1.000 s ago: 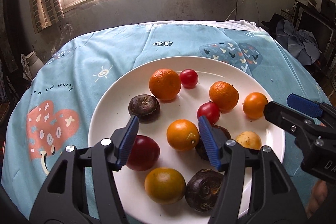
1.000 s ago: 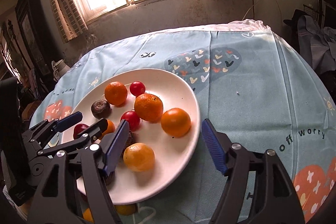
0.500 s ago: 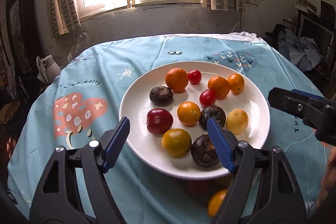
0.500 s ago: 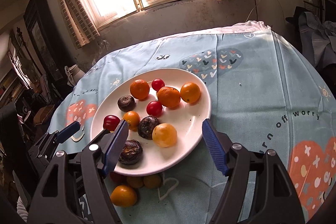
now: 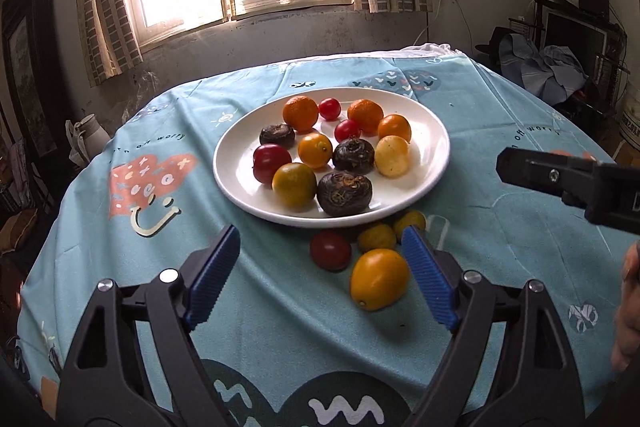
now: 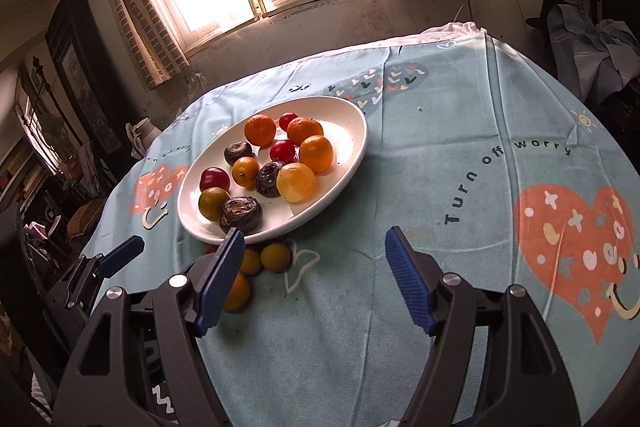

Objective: Organize fruits
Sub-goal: 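Grasp a yellow-orange fruit with the left gripper while the right gripper grasps a small yellow fruit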

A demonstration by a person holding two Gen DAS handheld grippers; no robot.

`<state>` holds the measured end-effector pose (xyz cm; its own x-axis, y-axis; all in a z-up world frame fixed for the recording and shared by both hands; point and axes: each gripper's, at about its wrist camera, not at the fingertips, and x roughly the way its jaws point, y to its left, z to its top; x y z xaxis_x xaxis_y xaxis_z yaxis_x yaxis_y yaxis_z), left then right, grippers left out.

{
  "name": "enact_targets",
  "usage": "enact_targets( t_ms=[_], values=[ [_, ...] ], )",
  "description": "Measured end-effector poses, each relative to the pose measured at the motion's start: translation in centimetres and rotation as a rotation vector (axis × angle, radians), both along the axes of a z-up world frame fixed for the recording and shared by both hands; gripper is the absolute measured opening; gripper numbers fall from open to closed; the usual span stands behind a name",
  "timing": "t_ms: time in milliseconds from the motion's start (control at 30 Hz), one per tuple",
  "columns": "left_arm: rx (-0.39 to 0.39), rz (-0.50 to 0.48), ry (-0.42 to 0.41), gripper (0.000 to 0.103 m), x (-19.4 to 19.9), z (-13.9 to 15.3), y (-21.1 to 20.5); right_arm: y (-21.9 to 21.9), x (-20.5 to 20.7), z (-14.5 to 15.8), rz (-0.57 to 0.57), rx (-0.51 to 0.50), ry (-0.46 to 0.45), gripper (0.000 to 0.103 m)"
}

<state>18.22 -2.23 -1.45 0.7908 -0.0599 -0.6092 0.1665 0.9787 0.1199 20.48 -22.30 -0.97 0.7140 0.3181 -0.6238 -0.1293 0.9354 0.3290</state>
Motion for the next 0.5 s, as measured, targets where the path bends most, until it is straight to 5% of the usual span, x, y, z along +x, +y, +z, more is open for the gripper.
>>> enact_targets(
  t_ms=[500],
  values=[
    [-0.016,-0.074,0.166,0.085,1.6,-3.5,-0.6,-1.1,0.0,0.2,-0.049,-0.001,0.002,0.082]
  ],
)
